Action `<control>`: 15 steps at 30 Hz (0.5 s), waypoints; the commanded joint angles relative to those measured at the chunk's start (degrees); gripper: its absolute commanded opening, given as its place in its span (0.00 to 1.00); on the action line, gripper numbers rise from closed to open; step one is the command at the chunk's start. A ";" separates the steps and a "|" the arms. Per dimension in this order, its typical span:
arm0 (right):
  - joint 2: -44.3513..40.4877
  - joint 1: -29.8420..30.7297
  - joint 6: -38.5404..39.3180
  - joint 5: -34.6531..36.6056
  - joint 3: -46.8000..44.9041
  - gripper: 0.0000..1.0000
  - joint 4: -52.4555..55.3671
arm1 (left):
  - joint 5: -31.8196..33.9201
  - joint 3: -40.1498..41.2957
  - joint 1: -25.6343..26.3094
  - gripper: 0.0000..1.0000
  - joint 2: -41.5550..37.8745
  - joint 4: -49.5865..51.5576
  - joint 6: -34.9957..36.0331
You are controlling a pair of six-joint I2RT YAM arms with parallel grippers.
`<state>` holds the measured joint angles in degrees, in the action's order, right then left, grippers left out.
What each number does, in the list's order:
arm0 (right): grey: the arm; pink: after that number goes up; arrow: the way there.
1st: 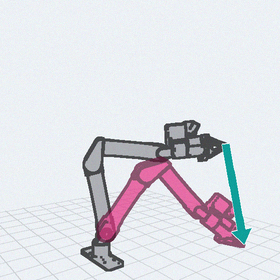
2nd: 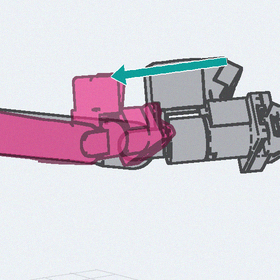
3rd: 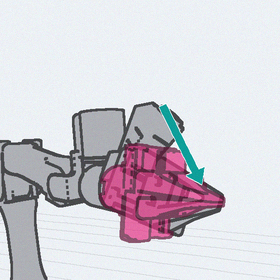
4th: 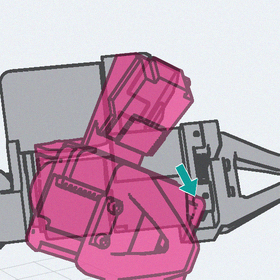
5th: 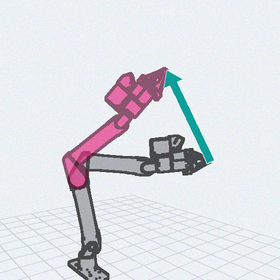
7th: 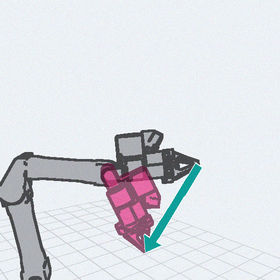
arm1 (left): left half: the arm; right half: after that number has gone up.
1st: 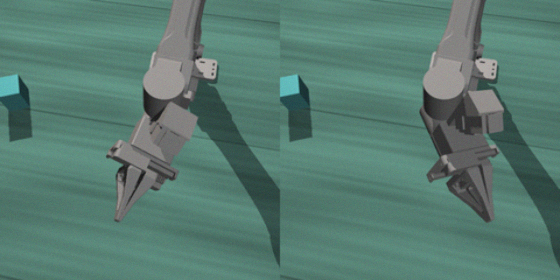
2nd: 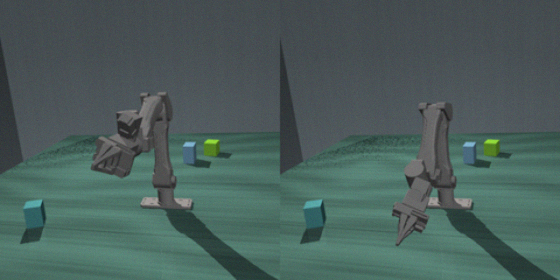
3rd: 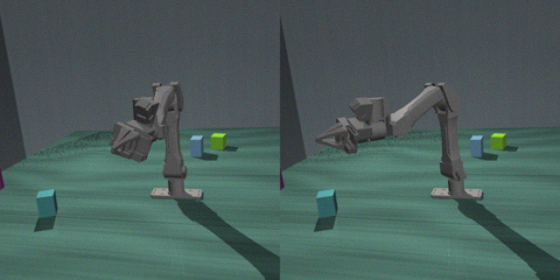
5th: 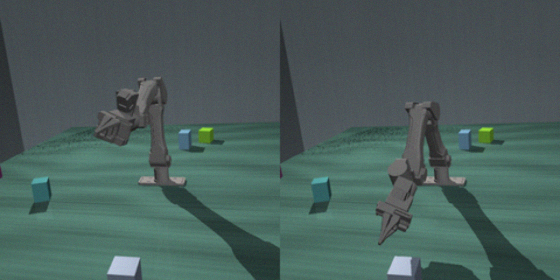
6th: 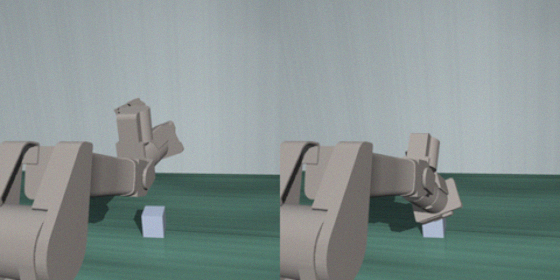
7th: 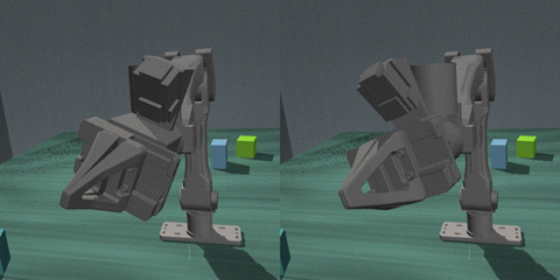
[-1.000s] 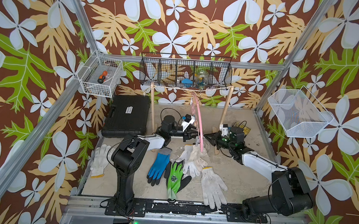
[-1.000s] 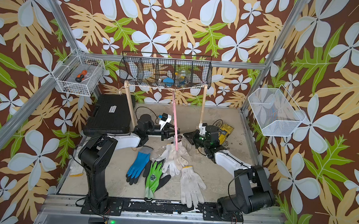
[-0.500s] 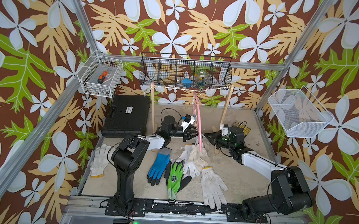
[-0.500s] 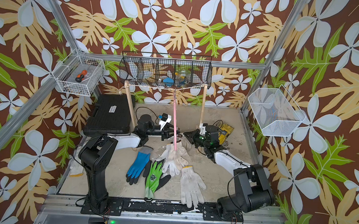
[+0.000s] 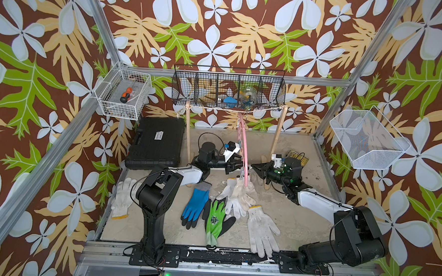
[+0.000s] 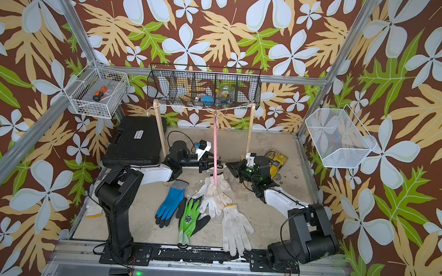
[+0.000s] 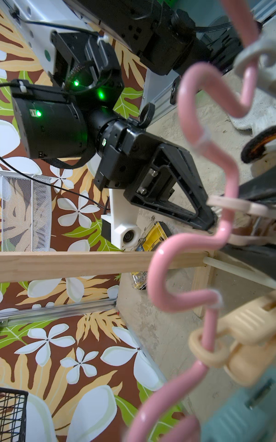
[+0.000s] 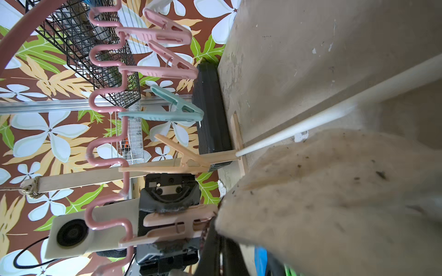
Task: Clip the gloves onto a hanger to dry
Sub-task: Clamp the glove onto the hanger.
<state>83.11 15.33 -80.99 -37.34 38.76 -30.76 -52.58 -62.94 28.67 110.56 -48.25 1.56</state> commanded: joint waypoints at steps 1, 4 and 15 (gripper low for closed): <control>0.33 0.55 -2.91 -1.50 -0.44 0.00 -4.90 | 0.90 0.10 0.17 0.00 -0.36 -0.57 0.90; 0.88 1.09 -4.25 -2.00 -0.86 0.00 -6.66 | 0.73 0.40 0.25 0.00 -0.13 -2.19 -0.27; 1.22 1.15 -3.49 -1.07 -0.55 0.00 -6.47 | 0.02 1.22 0.19 0.00 0.02 -4.66 -2.26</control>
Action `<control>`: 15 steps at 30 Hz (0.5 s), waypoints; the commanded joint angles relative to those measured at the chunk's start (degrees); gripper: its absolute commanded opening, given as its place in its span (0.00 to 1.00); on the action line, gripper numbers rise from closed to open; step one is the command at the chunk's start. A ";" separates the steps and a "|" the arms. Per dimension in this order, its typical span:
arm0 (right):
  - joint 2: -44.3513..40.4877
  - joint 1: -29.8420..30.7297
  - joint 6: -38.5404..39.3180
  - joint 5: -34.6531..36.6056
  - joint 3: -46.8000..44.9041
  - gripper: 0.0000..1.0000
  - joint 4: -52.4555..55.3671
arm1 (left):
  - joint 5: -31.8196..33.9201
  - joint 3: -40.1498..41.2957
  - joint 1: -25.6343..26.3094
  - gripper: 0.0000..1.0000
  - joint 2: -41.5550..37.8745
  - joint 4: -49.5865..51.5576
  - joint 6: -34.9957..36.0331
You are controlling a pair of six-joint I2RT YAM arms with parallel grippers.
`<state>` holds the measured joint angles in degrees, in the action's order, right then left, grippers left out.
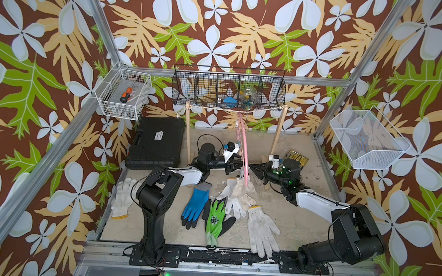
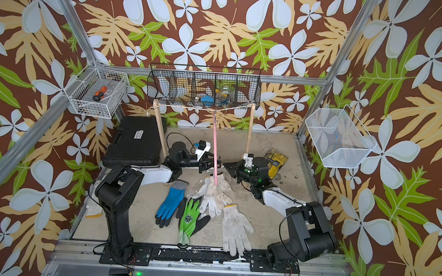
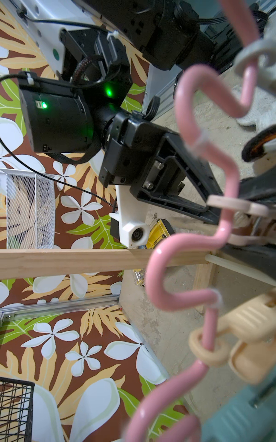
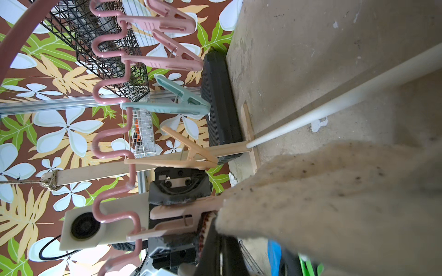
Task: Clip the gloves onto a hanger to dry
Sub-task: Clamp the glove onto the hanger.
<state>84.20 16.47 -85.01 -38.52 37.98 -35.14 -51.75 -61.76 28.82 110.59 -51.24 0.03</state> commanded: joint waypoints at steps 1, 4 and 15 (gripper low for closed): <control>0.17 0.05 0.31 0.07 0.04 0.00 -2.39 | -0.80 0.05 0.01 0.00 -0.02 -1.58 -0.82; 0.22 0.05 0.04 -0.05 -0.07 0.00 -3.05 | -0.89 -0.27 -0.07 0.04 -0.07 -0.91 -0.98; 0.09 -0.10 2.31 0.55 -0.47 0.09 -1.60 | -1.51 -0.87 -0.43 0.38 -0.85 1.34 -1.02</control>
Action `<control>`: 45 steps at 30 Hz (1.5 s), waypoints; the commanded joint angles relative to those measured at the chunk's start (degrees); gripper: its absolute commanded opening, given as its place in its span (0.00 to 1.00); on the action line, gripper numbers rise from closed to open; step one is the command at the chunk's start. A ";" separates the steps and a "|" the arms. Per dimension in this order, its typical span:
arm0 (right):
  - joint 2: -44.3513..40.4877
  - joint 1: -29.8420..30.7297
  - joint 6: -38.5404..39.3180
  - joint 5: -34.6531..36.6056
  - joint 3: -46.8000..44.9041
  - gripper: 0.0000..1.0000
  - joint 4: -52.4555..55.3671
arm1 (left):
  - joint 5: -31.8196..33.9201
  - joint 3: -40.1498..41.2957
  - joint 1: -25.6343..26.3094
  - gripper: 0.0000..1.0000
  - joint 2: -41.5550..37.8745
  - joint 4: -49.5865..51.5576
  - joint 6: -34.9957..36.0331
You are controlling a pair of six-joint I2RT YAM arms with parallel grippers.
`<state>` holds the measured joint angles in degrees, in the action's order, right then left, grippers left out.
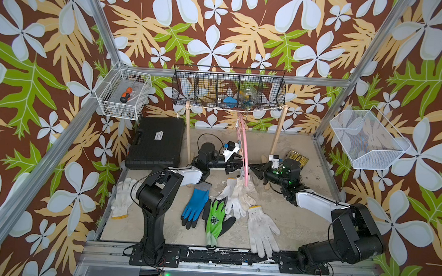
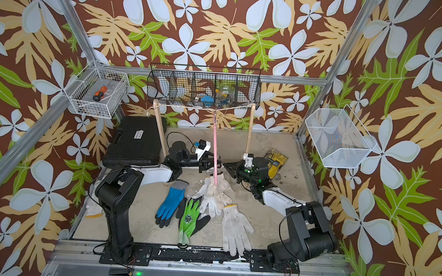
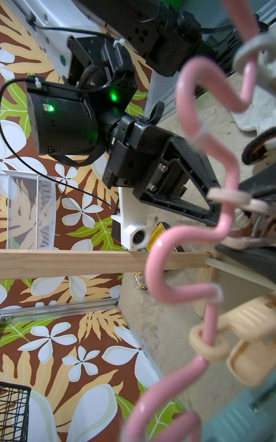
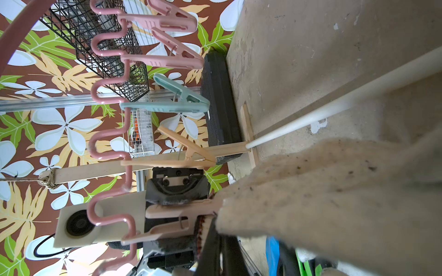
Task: Clip the gloves onto a hanger to dry
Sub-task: Clamp the glove onto the hanger.
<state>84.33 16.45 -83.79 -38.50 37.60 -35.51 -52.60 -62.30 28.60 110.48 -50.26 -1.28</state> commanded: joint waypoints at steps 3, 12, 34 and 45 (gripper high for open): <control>-0.21 -0.15 1.58 0.60 -0.21 0.14 -1.03 | -0.75 0.01 -0.21 0.49 -0.88 0.73 0.48; -0.13 -0.21 2.31 0.72 -1.03 0.24 -0.88 | 0.03 1.37 -0.36 0.71 -1.69 0.95 0.40; -9.47 -4.31 26.79 7.65 0.26 0.71 24.10 | 4.09 8.54 -2.67 0.92 -9.14 9.36 3.56; -18.88 -7.74 42.26 12.53 -0.31 0.76 45.78 | 10.99 12.06 -4.28 0.92 -14.20 17.00 3.43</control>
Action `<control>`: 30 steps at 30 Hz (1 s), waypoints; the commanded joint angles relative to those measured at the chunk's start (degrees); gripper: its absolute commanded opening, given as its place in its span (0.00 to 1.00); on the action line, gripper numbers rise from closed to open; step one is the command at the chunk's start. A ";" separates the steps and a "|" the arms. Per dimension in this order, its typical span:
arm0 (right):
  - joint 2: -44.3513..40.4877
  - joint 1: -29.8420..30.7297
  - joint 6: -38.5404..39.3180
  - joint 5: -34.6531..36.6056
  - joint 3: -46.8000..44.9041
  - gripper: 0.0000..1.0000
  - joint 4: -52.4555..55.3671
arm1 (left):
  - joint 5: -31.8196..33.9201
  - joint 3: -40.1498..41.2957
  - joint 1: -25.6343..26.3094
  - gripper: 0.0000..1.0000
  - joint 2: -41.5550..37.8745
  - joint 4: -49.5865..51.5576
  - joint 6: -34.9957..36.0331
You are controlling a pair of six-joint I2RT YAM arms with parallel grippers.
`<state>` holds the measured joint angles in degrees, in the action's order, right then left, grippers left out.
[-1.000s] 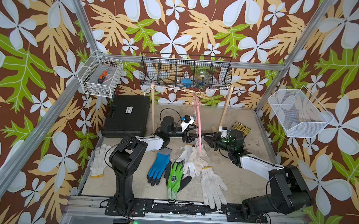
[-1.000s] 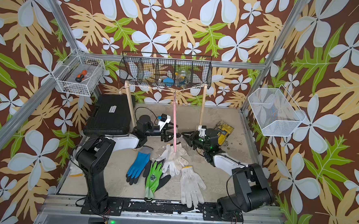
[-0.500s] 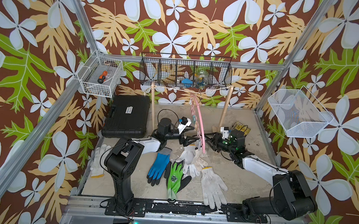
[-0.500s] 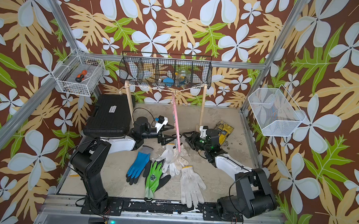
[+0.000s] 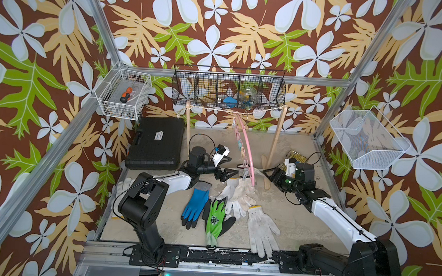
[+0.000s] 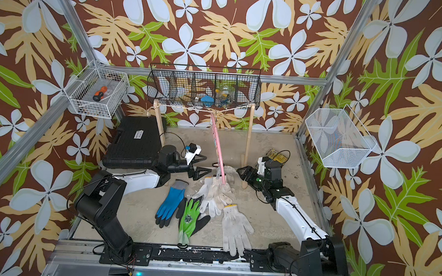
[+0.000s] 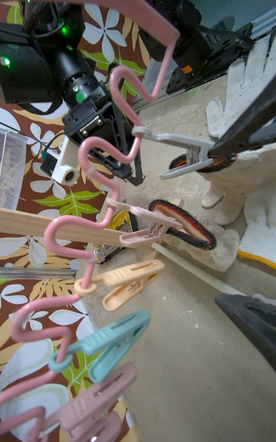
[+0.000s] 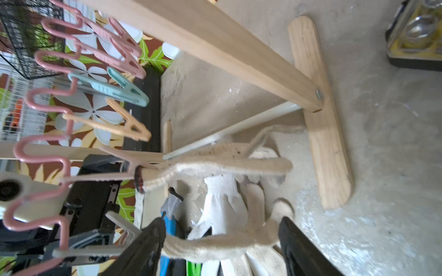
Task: Clip the gloves onto a hanger to dry
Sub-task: Clamp the glove onto the hanger, then pick up the glove from the center of the board.
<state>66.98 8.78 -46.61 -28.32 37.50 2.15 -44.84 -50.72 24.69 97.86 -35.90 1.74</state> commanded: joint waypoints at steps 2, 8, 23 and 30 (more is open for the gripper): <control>-3.89 0.07 6.00 4.94 -0.16 0.76 12.58 | 6.43 0.97 -0.41 0.92 -3.40 5.17 0.46; -11.17 2.40 6.75 6.92 -5.06 0.72 18.41 | 11.17 2.82 -0.43 0.92 -7.34 8.85 -3.46; -6.28 15.46 10.55 11.26 -15.22 0.56 4.50 | 6.33 13.18 -0.16 0.91 -13.46 -0.47 -18.52; -4.58 16.22 11.76 10.95 -17.31 0.49 1.34 | 4.59 14.33 0.53 0.90 -13.05 -2.04 -20.57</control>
<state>62.28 24.45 -35.81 -17.98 20.62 6.57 -38.44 -36.56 24.93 84.99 -35.31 -17.15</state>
